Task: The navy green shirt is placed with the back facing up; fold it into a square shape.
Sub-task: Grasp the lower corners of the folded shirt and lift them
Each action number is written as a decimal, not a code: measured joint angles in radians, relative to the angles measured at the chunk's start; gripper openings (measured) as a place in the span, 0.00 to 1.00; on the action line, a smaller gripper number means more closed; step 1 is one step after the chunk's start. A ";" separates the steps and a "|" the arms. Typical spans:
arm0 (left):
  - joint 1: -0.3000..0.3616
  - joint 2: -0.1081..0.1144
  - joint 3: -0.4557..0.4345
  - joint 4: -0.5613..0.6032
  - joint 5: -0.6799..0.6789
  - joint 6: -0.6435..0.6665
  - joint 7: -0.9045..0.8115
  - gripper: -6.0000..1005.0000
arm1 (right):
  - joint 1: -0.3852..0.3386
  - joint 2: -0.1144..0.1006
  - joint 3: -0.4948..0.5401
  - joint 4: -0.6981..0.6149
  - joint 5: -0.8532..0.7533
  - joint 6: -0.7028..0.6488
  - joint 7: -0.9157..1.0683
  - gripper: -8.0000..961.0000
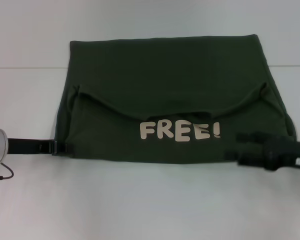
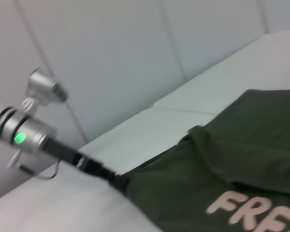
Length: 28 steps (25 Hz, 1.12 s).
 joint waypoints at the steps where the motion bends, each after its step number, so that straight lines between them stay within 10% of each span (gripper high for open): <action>1: -0.001 0.000 0.000 0.000 0.000 0.002 0.001 0.27 | -0.002 -0.003 0.011 -0.020 0.000 0.007 0.039 0.94; 6: -0.004 0.003 0.000 0.000 0.001 0.005 0.005 0.10 | -0.010 -0.041 0.019 -0.201 -0.091 0.082 0.456 0.94; 13: -0.005 0.004 0.000 0.000 0.002 0.006 0.012 0.06 | 0.084 -0.167 0.015 -0.276 -0.388 0.059 0.980 0.94; 28: -0.006 0.005 -0.002 0.002 -0.001 0.006 0.030 0.05 | 0.207 -0.137 -0.062 -0.121 -0.584 0.193 1.057 0.91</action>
